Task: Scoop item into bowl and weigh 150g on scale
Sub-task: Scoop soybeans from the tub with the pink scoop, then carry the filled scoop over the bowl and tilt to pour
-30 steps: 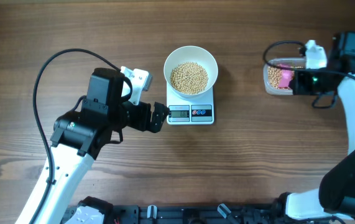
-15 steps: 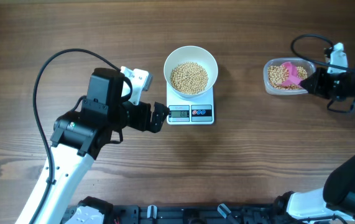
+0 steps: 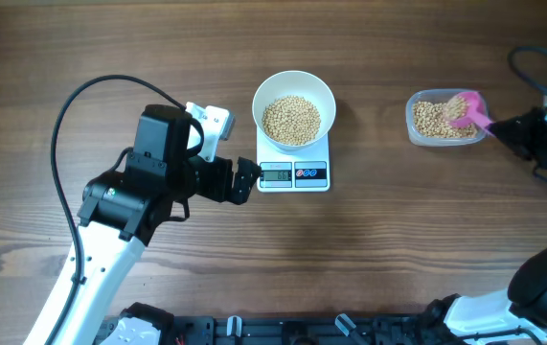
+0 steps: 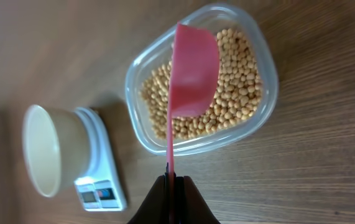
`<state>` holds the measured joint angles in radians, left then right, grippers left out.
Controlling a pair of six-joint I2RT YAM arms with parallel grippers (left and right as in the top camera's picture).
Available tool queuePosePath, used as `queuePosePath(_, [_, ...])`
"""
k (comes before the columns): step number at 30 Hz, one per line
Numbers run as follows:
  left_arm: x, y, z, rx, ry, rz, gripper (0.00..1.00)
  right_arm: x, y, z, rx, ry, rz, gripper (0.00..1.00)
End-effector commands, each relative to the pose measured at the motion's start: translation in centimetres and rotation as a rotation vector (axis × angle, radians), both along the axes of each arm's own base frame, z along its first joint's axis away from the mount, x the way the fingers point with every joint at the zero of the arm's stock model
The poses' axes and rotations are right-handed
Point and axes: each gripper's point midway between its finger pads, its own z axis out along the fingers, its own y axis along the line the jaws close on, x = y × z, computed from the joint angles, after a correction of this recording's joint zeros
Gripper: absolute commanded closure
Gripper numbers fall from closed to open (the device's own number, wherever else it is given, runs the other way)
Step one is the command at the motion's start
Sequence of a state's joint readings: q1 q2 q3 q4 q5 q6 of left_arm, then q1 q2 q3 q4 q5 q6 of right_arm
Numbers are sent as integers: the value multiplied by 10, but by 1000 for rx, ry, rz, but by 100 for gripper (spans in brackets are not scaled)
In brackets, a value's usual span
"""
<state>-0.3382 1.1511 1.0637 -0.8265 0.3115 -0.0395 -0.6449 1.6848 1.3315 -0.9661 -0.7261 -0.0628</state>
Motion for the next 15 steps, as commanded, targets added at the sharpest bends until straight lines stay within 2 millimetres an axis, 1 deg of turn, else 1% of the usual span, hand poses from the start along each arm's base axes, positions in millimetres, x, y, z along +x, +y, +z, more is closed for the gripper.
queuePosePath(1, [0,1,2,-11,-1,5,0,0,3,18,176,-86,-24,96])
queuePosePath(9, [0,1,2,-11,-1,5,0,-8,-5,41,322,-171,-63,96])
queuePosePath(15, [0,1,2,-11,-1,5,0,-6,8,67,445,-278,-18,96])
